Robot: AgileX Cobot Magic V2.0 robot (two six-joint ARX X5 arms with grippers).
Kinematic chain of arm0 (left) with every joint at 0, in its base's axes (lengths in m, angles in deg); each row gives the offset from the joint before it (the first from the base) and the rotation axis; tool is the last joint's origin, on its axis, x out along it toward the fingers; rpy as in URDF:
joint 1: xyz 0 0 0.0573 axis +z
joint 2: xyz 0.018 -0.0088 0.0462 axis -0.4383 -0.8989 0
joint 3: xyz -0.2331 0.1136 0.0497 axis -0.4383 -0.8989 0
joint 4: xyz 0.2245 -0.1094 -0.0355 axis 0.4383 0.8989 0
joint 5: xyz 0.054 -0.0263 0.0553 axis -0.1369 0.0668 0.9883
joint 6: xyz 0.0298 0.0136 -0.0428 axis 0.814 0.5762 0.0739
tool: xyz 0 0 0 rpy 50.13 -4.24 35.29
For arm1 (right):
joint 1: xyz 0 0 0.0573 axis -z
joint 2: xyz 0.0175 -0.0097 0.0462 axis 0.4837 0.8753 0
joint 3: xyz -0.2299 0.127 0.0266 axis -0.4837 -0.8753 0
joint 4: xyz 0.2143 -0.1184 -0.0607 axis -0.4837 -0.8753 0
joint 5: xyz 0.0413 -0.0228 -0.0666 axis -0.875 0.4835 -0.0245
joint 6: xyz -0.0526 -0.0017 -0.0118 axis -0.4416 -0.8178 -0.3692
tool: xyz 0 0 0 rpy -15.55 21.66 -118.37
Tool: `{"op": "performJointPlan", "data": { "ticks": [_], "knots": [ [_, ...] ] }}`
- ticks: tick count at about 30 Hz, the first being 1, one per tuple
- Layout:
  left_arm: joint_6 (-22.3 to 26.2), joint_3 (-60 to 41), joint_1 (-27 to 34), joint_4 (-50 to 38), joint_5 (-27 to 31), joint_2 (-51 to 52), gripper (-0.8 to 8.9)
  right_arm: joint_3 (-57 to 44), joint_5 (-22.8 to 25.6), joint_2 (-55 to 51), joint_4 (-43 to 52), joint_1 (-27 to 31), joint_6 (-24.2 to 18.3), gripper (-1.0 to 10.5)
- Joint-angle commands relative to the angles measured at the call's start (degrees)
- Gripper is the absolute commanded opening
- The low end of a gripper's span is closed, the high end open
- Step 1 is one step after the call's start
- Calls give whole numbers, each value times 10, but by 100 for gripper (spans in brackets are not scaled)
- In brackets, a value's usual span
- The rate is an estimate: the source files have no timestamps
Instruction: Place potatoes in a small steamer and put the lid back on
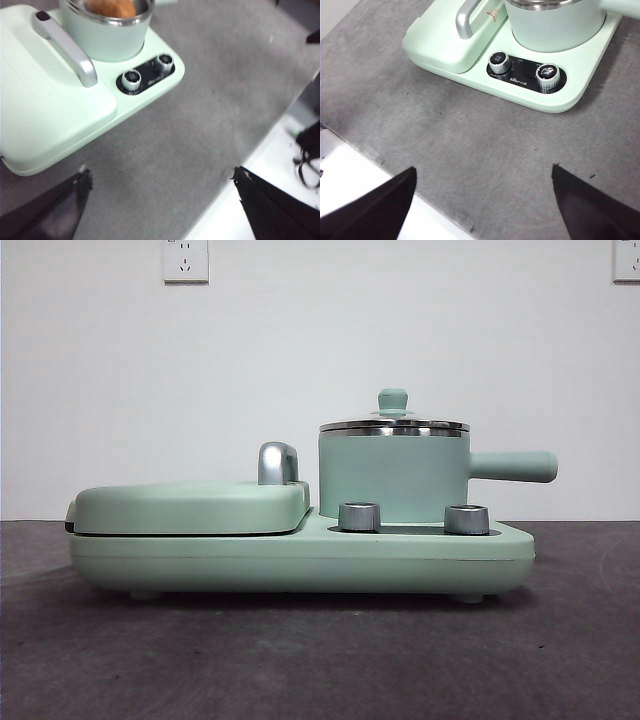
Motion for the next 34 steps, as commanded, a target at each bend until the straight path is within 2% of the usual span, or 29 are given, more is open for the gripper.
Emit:
{"op": "performJointPlan", "data": {
  "ticks": [1,3,5,6,7,8,12,23,26,30,31,34],
  "knots": [
    [-77,-51,-3,-42,19,59,462,5,0,1,7,-3,-6,434],
    [-94,-75,-3,-46,34,93,405,5,0,1,7,-3,-6,433],
    [-96,-90,-3,-40,37,116,246,5,0,1,7,-3,-6,409],
    [-95,-94,-3,-36,37,125,92,5,-1,1,6,-3,-5,309],
    [-95,-95,-3,-31,41,132,-1,5,0,1,7,-3,-5,136],
    [-94,-95,-3,-30,46,136,20,5,-1,1,10,-3,-7,5],
    [-100,-95,-3,-28,52,143,11,5,-2,1,36,-3,-5,25],
    [-100,-95,-3,-27,52,143,11,5,0,1,37,-3,-5,25],
    [-99,-99,12,-28,54,154,11,5,0,1,37,-3,-5,25],
    [-93,-126,90,-31,46,179,10,5,0,1,37,-3,-5,25],
    [-58,-143,115,-41,53,189,11,5,0,1,37,-3,-5,25],
    [-7,-219,201,-107,54,236,11,5,0,1,37,-3,-5,25]
  ]
}}
